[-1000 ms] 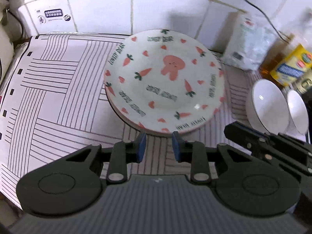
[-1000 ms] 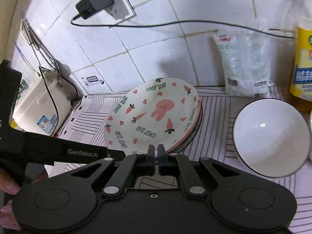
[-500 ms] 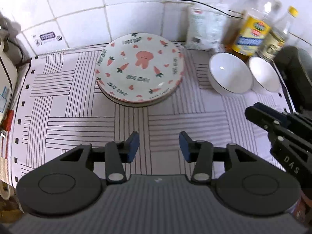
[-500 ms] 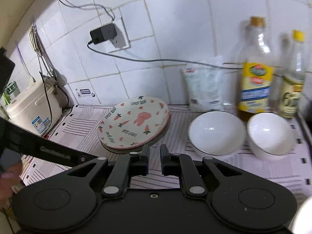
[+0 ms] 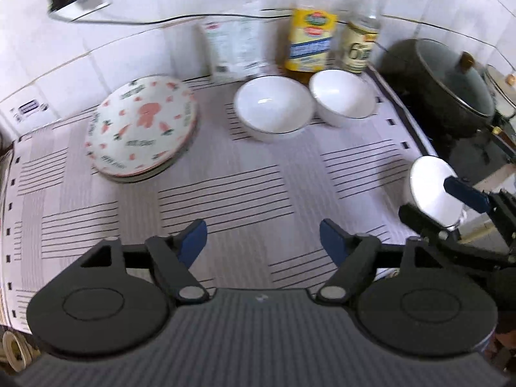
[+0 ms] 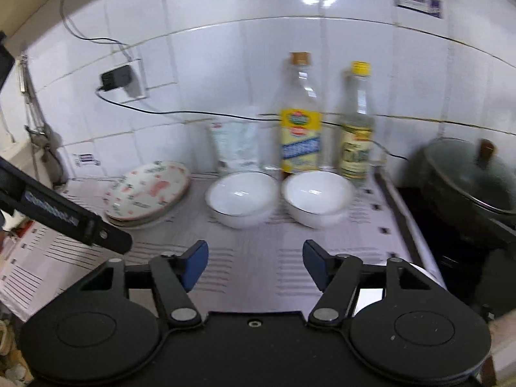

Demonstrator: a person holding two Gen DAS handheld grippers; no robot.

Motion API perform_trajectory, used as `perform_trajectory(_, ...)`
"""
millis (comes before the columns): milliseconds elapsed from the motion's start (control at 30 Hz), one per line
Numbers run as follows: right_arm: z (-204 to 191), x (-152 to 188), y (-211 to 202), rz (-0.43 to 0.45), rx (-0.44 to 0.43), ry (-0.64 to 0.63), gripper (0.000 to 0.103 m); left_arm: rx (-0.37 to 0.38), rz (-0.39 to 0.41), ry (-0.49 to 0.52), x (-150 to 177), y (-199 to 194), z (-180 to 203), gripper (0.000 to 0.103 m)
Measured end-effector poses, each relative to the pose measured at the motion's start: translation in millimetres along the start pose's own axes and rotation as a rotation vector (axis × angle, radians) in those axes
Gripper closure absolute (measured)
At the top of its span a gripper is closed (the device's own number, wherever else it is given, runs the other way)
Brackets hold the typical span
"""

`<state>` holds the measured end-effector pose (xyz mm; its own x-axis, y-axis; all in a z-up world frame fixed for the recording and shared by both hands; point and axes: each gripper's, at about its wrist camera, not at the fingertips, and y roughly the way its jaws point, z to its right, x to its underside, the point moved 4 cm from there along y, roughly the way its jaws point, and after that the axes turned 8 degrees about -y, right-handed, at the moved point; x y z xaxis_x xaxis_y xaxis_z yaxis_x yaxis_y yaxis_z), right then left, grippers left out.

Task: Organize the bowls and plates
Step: 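Move both grippers to the white bowl by the stove and grasp its rim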

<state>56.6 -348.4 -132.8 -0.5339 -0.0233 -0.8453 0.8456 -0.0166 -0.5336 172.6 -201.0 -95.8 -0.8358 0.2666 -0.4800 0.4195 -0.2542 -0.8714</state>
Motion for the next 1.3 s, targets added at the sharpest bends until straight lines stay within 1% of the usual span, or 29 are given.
perform_trajectory(100,21,17,-7,0.0,0.041,-0.008,0.025,0.004,0.004,0.005,-1,3,22,0.019)
perform_trajectory(167,36,26,-10,0.002,0.06,0.003,0.012,0.014,0.005,0.018,-2,8,37,0.017)
perform_trajectory(233,50,35,-13,0.019,0.077,0.008,0.012,0.014,0.004,0.03,-2,14,52,0.016)
perform_trajectory(333,68,48,-16,0.018,0.105,0.005,0.008,0.014,-0.003,0.045,-1,24,73,0.011)
perform_trajectory(433,82,60,-18,0.012,0.12,-0.004,0.007,0.021,-0.009,0.058,1,35,92,0.009)
perform_trajectory(567,94,76,-13,-0.008,0.128,-0.014,0.006,0.033,-0.037,0.076,7,52,114,0.009)
perform_trajectory(667,103,87,-8,-0.028,0.133,0.007,0.006,0.052,-0.055,0.079,11,66,127,0.009)
perform_trajectory(800,112,104,2,-0.058,0.116,0.037,0.006,0.089,-0.079,0.078,15,80,141,0.009)
perform_trajectory(967,115,118,20,-0.092,0.08,0.028,0.006,0.127,-0.113,0.088,19,96,157,0.009)
perform_trajectory(1067,117,126,33,-0.105,0.066,0.023,0.006,0.142,-0.115,0.095,20,104,166,0.009)
perform_trajectory(1167,120,129,44,-0.101,0.057,0.01,0.006,0.159,-0.122,0.095,20,117,173,0.013)
perform_trajectory(1233,123,128,48,-0.082,0.055,0.012,0.006,0.17,-0.122,0.088,19,125,175,0.02)
perform_trajectory(1300,125,129,52,-0.065,0.029,0.033,0.006,0.183,-0.134,0.079,19,134,176,0.04)
